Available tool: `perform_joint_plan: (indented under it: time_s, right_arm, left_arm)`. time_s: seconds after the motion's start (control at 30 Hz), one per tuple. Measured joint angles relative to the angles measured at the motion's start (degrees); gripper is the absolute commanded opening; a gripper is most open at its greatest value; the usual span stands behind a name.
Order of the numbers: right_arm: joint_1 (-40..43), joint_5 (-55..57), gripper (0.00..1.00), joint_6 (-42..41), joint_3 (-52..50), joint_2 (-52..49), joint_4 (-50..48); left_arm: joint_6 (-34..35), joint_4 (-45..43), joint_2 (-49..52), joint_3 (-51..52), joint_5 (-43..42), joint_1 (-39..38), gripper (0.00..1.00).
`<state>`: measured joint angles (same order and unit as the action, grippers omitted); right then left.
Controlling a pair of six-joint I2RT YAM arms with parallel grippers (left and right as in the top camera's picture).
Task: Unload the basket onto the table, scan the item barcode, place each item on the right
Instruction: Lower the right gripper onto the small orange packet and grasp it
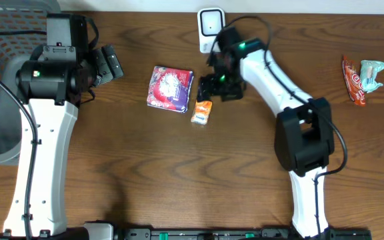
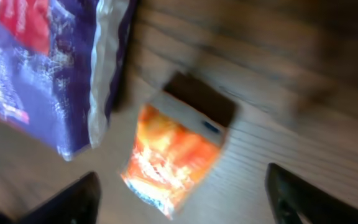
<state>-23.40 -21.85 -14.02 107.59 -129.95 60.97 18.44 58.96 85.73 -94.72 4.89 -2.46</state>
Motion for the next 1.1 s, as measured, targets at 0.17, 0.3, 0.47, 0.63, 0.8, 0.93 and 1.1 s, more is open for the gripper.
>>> perform_joint_plan:
  time_s: [0.17, 0.3, 0.47, 0.63, 0.8, 0.93, 1.1]
  right_arm:
    - [-2.4, 0.3, 0.55, -3.9, -2.5, 0.0, -2.2]
    - [-2.8, 2.5, 0.54, -5.6, -2.7, 0.0, -1.5]
    - [-2.7, 9.3, 0.52, -9.1, -3.3, 0.0, 0.9]
    - [-2.7, 16.5, 0.51, -13.3, -5.3, 0.0, 3.8]
    - [-2.7, 22.8, 0.55, -17.0, -6.2, 0.0, 9.2]
    - [-2.5, 24.3, 0.57, -18.0, -6.1, 0.0, 12.6]
    - [-2.4, 22.9, 0.57, -17.5, -6.0, 2.7, 10.6]
  left_arm:
    - [0.0, 0.0, 0.0, 0.0, 0.0, 0.0, 0.98]
    - [0.0, 0.0, 0.0, 0.0, 0.0, 0.0, 0.98]
    - [0.0, 0.0, 0.0, 0.0, 0.0, 0.0, 0.98]
    - [0.0, 0.0, 0.0, 0.0, 0.0, 0.0, 0.98]
    - [0.0, 0.0, 0.0, 0.0, 0.0, 0.0, 0.98]
    - [0.0, 0.0, 0.0, 0.0, 0.0, 0.0, 0.98]
    - [0.0, 0.0, 0.0, 0.0, 0.0, 0.0, 0.98]
